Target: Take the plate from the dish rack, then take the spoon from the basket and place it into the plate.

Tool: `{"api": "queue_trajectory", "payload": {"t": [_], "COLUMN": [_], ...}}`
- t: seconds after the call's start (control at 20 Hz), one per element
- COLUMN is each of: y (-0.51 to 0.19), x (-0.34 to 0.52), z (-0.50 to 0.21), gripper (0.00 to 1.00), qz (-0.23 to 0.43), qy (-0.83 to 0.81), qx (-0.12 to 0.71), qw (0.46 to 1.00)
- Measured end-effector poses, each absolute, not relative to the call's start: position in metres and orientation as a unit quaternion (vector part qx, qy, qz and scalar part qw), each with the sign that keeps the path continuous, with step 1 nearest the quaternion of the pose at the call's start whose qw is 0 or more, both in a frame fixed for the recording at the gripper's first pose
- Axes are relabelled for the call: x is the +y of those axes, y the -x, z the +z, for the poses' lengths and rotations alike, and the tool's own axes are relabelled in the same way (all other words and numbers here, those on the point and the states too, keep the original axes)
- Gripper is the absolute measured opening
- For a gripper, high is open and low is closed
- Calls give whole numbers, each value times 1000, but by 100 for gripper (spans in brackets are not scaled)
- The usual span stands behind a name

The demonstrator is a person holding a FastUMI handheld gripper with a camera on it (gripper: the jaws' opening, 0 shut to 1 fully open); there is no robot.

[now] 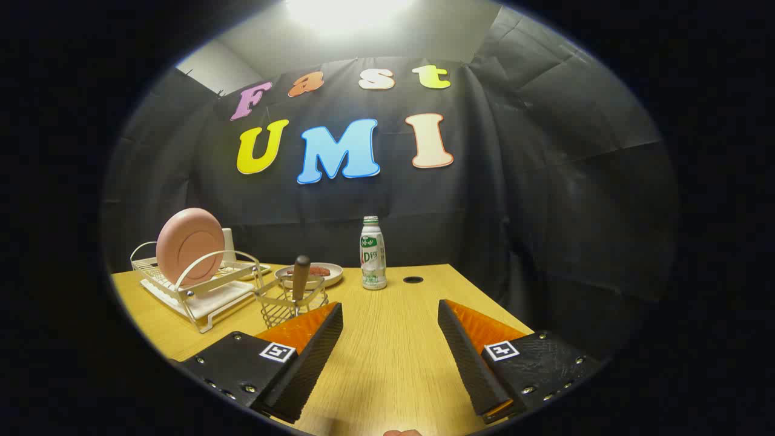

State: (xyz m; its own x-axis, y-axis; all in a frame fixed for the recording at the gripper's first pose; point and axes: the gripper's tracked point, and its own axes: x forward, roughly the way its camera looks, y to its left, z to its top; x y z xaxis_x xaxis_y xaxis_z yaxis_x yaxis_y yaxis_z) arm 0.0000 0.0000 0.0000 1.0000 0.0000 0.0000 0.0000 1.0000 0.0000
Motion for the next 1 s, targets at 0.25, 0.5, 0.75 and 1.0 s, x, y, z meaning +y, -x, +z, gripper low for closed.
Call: {"api": "queue_trajectory", "payload": {"t": [0.25, 0.5, 0.75, 1.0], "y": [-28, -41, -10, 26], "x": [-8, -38, -60, -45], "z": [23, 74, 97, 96], "gripper": [98, 97, 98, 98], "qz": [-7, -37, -66, -80], "qy": [3, 16, 31, 32], "qx": [-31, -64, -58, -25], "qw": [999, 997, 996, 996]}}
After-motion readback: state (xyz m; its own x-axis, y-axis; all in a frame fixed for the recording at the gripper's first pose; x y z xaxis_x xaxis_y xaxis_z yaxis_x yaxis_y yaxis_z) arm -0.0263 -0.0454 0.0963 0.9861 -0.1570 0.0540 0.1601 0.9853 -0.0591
